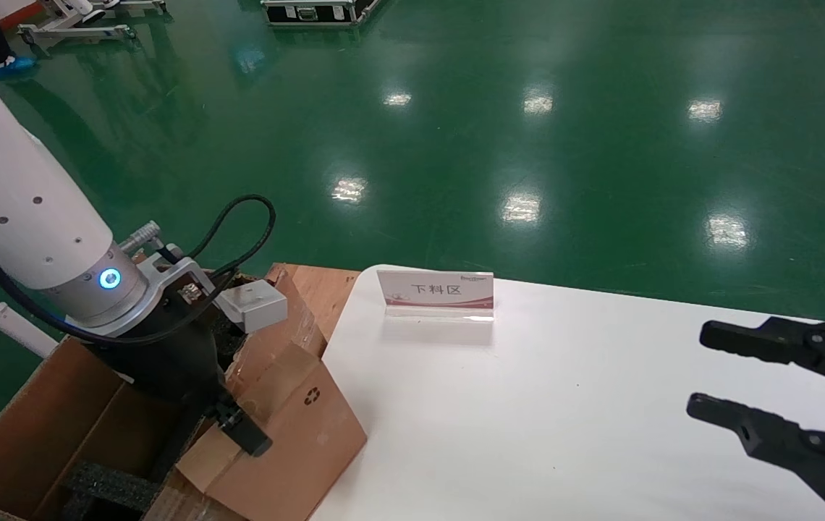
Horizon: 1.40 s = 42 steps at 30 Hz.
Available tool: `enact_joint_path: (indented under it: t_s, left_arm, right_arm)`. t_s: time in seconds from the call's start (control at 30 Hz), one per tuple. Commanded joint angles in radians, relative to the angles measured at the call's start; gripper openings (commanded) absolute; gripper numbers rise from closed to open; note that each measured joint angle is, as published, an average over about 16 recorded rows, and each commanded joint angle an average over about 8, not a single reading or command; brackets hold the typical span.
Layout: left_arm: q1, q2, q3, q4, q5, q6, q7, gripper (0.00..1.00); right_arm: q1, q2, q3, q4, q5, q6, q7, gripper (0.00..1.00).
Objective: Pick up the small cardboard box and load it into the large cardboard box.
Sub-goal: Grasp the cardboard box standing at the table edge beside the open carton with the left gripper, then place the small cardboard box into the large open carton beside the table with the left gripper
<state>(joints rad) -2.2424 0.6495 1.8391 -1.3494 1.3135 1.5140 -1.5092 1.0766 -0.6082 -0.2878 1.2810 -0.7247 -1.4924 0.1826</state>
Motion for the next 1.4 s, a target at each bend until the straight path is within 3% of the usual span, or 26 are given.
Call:
enact_joint_path:
  t_s: [0.03, 0.3, 0.5, 0.7, 0.97, 1.4]
  left_arm:
    - [0.001, 0.000, 0.001, -0.001, 0.001, 0.001, -0.001, 0.00]
    - [-0.067, -0.002, -0.033, 0.022, -0.016, 0.008, 0.005, 0.00]
    - [-0.239, 0.011, -0.072, 0.036, 0.018, 0.049, -0.005, 0.00]
    - [-0.432, 0.029, -0.040, 0.061, 0.063, 0.077, 0.007, 0.00]
    - [-0.629, 0.053, 0.148, 0.095, 0.096, 0.088, 0.049, 0.00]
    - [-0.760, 0.025, 0.517, 0.099, 0.040, 0.135, 0.105, 0.00]
  right_arm:
    - [0.000, 0.000, 0.000, 0.000, 0.000, 0.000, 0.000, 0.00]
    - [0.000, 0.000, 0.000, 0.000, 0.000, 0.000, 0.000, 0.00]
    - [0.000, 0.000, -0.001, -0.001, 0.000, 0.000, -0.001, 0.00]
    - [0.001, 0.000, -0.001, -0.001, 0.001, 0.000, -0.001, 0.00]
    - [0.001, 0.000, -0.002, -0.001, 0.001, 0.000, -0.001, 0.00]
    - [0.001, 0.001, -0.002, -0.001, 0.001, 0.000, -0.001, 0.00]
